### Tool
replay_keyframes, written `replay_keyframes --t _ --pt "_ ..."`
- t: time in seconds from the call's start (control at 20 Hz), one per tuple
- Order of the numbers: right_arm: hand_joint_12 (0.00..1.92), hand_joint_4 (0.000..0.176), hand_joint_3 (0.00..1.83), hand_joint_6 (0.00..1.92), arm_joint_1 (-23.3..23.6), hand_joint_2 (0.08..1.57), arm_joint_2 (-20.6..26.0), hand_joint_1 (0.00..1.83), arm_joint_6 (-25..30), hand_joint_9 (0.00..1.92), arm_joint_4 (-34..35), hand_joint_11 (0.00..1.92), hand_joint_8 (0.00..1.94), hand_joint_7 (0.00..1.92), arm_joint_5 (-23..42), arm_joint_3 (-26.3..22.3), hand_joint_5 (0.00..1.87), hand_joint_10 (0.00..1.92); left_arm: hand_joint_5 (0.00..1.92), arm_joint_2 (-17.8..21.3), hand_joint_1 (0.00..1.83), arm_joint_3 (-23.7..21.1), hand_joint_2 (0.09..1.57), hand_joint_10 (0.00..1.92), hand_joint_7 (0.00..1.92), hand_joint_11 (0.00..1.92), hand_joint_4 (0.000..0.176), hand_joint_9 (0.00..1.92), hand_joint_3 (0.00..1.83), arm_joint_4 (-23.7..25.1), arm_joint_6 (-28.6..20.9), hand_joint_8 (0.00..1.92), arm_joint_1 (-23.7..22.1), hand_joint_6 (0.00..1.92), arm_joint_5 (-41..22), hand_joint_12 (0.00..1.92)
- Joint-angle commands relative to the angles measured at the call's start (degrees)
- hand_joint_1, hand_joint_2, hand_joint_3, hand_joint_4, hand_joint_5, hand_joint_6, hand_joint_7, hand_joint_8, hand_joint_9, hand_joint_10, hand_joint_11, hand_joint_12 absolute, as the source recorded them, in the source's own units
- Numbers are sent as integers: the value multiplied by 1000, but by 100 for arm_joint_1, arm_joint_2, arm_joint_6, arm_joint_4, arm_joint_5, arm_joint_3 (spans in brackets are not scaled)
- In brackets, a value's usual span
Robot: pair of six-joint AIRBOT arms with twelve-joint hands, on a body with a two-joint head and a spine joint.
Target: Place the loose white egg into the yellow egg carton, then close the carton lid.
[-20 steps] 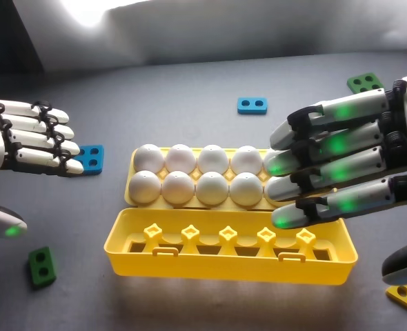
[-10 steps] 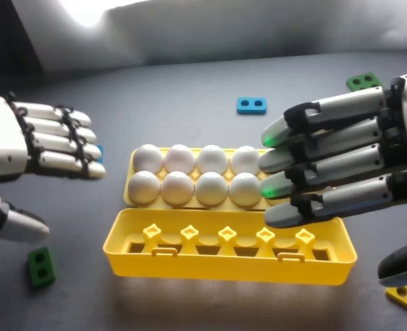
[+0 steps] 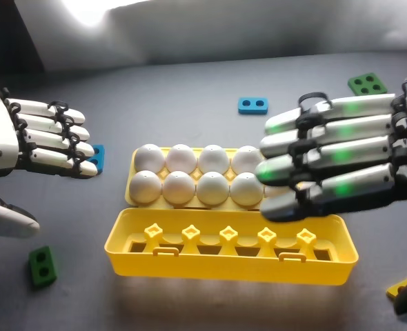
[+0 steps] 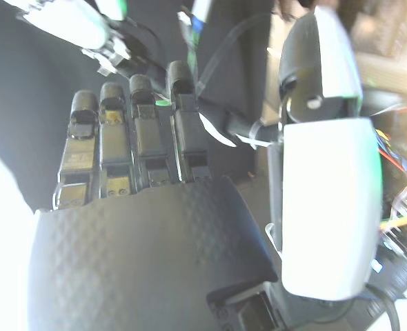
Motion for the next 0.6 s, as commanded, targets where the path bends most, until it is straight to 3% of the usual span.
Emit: replay_keyframes --t 0.0,0.15,0.2,0.3,0.35,0.45,0.55 --pt "11 0 0 0 107 912 98 893 46 8 254 0 0 68 181 -53 221 0 243 98 0 54 1304 15 196 24 0 116 4 -326 -26 9 -65 14 -300 17" --pt "0 0 0 4 205 864 200 1051 222 0 -30 0 0 5 -86 -106 191 0 235 108 0 102 1305 10 191 9 0 107 4 -89 -287 6 -70 9 -385 15" --pt "0 15 0 0 219 876 231 1079 258 0 -97 0 0 0 -134 -121 178 0 246 109 0 83 1307 15 205 16 0 120 4 -68 -339 10 -69 12 -354 22" --pt "0 97 0 20 152 882 280 1042 257 0 -447 0 0 0 -312 -121 331 0 262 106 0 38 1309 17 226 17 0 129 4 -79 -243 16 -43 16 -451 29" --pt "0 114 0 13 -50 868 286 1078 196 0 -555 0 0 0 -467 -104 339 0 251 100 0 47 1301 13 222 9 0 123 0 -166 21 11 -38 10 -603 31" --pt "0 98 0 24 -388 870 270 1202 -36 0 -306 0 0 0 -662 28 399 0 283 64 0 103 1301 6 235 0 0 143 0 -112 42 2 -81 5 -698 155" --pt "0 98 0 23 -383 878 247 1213 -207 0 119 0 1 2 -971 134 401 0 279 57 0 152 1305 5 234 0 0 142 2 -12 -82 1 -103 3 -761 163"
